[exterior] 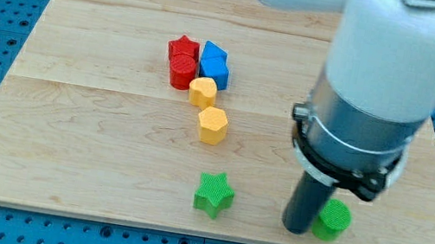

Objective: Slide the green star towards the green circle

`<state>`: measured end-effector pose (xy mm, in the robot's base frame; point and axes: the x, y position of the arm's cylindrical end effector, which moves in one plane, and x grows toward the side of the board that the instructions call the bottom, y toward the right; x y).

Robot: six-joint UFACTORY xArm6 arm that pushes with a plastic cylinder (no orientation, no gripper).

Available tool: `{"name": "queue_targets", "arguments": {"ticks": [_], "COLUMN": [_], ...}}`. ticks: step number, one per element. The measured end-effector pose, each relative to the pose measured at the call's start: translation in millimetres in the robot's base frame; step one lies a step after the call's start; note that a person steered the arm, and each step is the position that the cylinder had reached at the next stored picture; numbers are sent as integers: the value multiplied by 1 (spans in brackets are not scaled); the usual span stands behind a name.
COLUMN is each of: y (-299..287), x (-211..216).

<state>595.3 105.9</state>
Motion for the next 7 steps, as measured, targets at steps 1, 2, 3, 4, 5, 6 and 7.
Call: {"name": "queue_targets", "arguments": {"ticks": [1, 2, 3, 4, 5, 6, 7], "y": [11, 29, 37, 9, -22, -83, -159], "x": [1, 1, 1, 13, 24, 23, 23]}}
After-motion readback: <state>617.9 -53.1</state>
